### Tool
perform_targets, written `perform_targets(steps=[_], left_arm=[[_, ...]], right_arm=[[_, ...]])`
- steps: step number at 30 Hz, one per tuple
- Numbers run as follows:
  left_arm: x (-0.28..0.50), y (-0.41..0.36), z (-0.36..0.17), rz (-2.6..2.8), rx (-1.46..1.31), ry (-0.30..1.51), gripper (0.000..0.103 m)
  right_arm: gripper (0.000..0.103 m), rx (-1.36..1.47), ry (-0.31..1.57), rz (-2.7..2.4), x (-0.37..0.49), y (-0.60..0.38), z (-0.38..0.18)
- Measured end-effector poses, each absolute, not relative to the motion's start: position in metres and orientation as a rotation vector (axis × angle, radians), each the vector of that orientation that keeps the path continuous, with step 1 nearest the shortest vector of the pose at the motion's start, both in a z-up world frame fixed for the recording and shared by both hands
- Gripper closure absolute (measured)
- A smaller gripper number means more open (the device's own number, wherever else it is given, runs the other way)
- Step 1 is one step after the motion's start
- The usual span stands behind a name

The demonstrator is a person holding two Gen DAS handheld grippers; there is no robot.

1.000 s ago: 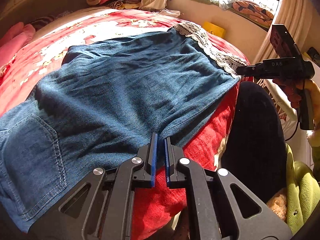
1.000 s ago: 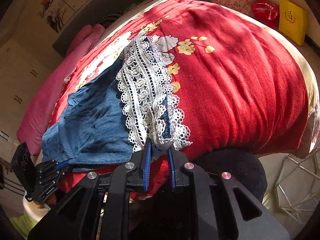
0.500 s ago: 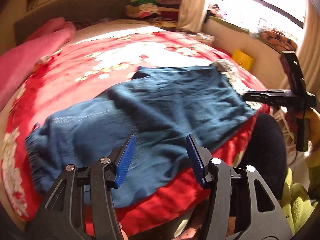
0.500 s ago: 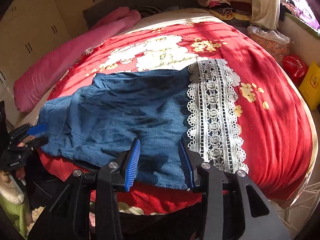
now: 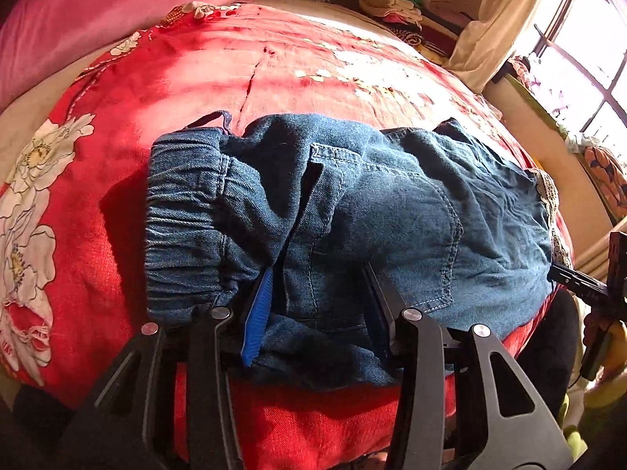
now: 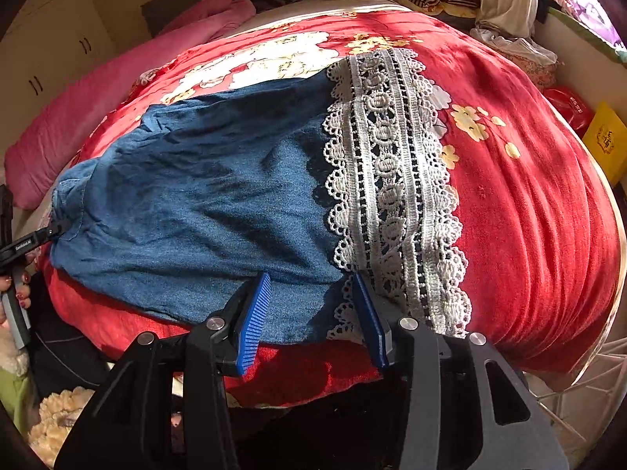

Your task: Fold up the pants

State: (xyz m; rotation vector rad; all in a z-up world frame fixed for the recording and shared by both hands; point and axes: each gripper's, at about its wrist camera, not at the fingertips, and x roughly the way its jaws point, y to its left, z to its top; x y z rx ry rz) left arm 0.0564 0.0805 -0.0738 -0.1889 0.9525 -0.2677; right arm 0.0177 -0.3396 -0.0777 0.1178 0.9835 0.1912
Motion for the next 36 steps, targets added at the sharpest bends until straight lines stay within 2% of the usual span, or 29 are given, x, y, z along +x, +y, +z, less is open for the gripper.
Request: perform_targets(steps=[2,3,4,8,10,11,15,23,26,28,29,30,31,32,33,36], left_arm=[[0.053,0.074,-0.071,-0.253,-0.142,0.944,0.067],[0.05,0.07,-0.066,-0.247,-0.125,0.942,0.064],[0.047,0.067,-0.06,-0.257,-0.122,0.939,0.055],[0.037,0.05,-0.015,-0.334,-0.075,0.839,0.048],[0.047,0.037,0.006,-0.375,-0.064,0.801,0.03],[0.058,0.029,0.012,-0.401,-0.062,0.795,0.029],[0.116,-0.017,0.012,-0.478,-0.03,0.83,0.027],[0.206,-0.057,-0.046,-0.528,-0.116,1.049,0.028],[0.215,-0.062,-0.062,-0.552,-0.166,1.114,0.036],[0.218,-0.066,-0.072,-0.549,-0.186,1.141,0.055],[0.219,-0.067,-0.075,-0.557,-0.205,1.149,0.06],[0.22,-0.068,-0.077,-0.575,-0.239,1.158,0.077],[0.222,-0.066,-0.078,-0.603,-0.298,1.173,0.088],[0.224,-0.064,-0.08,-0.605,-0.34,1.18,0.09],[0.226,-0.063,-0.078,-0.602,-0.357,1.18,0.094],[0.229,-0.059,-0.063,-0.602,-0.396,1.129,0.096]], right_arm=[[0.056,0.127,0.983,0.196,0.017,-0.338,-0.074],[0.053,0.146,0.981,0.206,0.015,-0.339,-0.069],[0.048,0.165,0.971,0.212,0.013,-0.34,-0.063],[0.039,0.214,0.862,0.243,0.006,-0.347,-0.03],[0.032,0.262,0.822,0.244,0.012,-0.357,-0.018],[0.029,0.276,0.81,0.234,0.017,-0.363,-0.014],[0.026,0.318,0.809,0.167,0.049,-0.39,-0.007],[0.026,0.495,0.906,0.269,0.127,-0.43,-0.024],[0.026,0.544,0.954,0.301,0.153,-0.431,-0.043],[0.026,0.569,1.026,0.322,0.169,-0.43,-0.061],[0.03,0.571,1.056,0.342,0.173,-0.426,-0.069],[0.038,0.564,1.061,0.356,0.176,-0.423,-0.074],[0.062,0.545,1.058,0.361,0.177,-0.419,-0.075],[0.079,0.532,1.049,0.38,0.176,-0.416,-0.074],[0.085,0.527,1.022,0.407,0.172,-0.412,-0.07],[0.086,0.494,0.926,0.411,0.165,-0.412,-0.045]])
